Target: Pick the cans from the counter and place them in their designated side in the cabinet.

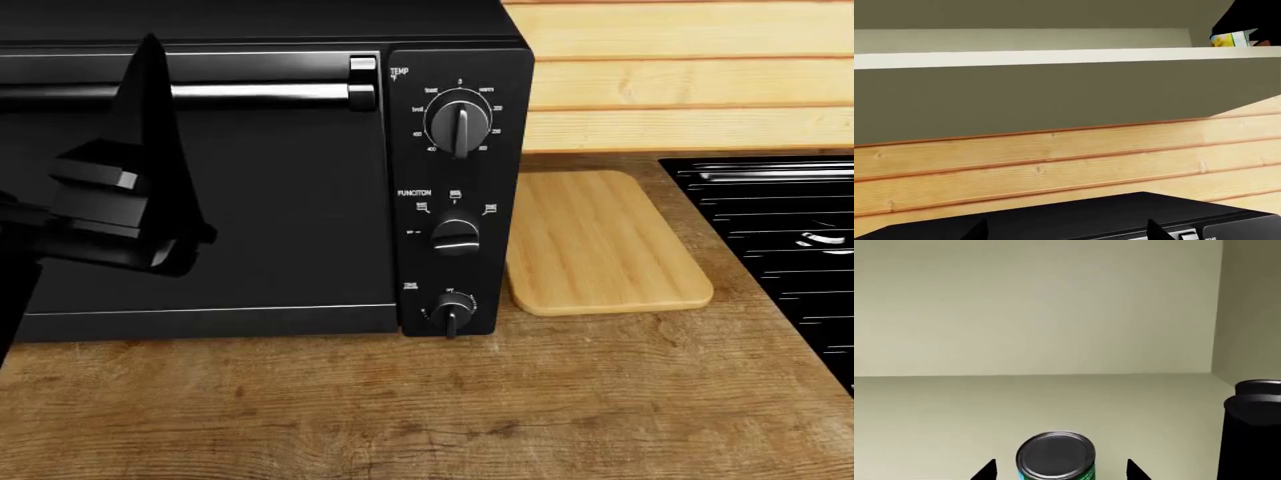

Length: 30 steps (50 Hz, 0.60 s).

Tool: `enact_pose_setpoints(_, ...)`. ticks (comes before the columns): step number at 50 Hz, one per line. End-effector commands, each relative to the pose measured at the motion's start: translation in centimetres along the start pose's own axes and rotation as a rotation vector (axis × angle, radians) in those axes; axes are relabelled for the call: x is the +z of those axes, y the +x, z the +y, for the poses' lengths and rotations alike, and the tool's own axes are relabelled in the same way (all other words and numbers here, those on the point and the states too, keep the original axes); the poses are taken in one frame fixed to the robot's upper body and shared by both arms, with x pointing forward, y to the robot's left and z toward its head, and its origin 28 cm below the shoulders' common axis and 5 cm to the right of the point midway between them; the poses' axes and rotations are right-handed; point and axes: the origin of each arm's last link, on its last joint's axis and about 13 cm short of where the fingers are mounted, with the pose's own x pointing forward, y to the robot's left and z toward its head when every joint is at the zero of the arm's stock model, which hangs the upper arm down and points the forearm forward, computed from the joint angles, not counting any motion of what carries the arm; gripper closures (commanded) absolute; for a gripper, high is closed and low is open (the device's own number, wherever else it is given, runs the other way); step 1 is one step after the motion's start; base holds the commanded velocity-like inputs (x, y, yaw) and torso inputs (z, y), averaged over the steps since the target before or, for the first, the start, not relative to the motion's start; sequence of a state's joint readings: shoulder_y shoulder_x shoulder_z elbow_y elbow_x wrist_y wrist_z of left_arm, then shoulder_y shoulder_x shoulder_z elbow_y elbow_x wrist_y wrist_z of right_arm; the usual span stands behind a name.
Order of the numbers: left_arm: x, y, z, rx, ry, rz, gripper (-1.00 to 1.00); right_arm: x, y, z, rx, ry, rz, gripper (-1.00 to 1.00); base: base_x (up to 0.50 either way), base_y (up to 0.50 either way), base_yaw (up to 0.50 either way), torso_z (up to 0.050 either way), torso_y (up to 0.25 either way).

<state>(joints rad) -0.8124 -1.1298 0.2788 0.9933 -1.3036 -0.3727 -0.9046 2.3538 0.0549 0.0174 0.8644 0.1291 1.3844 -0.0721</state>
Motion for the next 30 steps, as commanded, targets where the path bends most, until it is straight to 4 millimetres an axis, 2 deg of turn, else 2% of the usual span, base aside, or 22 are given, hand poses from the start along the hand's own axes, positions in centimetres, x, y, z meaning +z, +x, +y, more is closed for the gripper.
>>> enact_pose_setpoints(1,0.0,0.0,0.0,0.001,-0.001,0.0,-1.0,0.1,-0.1,0.0,0.011,-0.007,-0.008,-1.0,0.0,0.0,0.0,0.0,0.0)
enact_pose_setpoints(9,0.1,0.0,0.0,0.0,-0.001,0.0,-1.0,0.3,-0.3,0.1,0.023,-0.016,-0.023,-1.0,0.0,0.0,0.0,0.0,0.0)
enact_pose_setpoints(30,0.3,-0.1,0.2,0.007,-0.004,-0.009,-1.0,3.2,-2.5,1.1,0.042,-0.218,-0.341,-1.0,0.0,0.0,0.0,0.0,0.0)
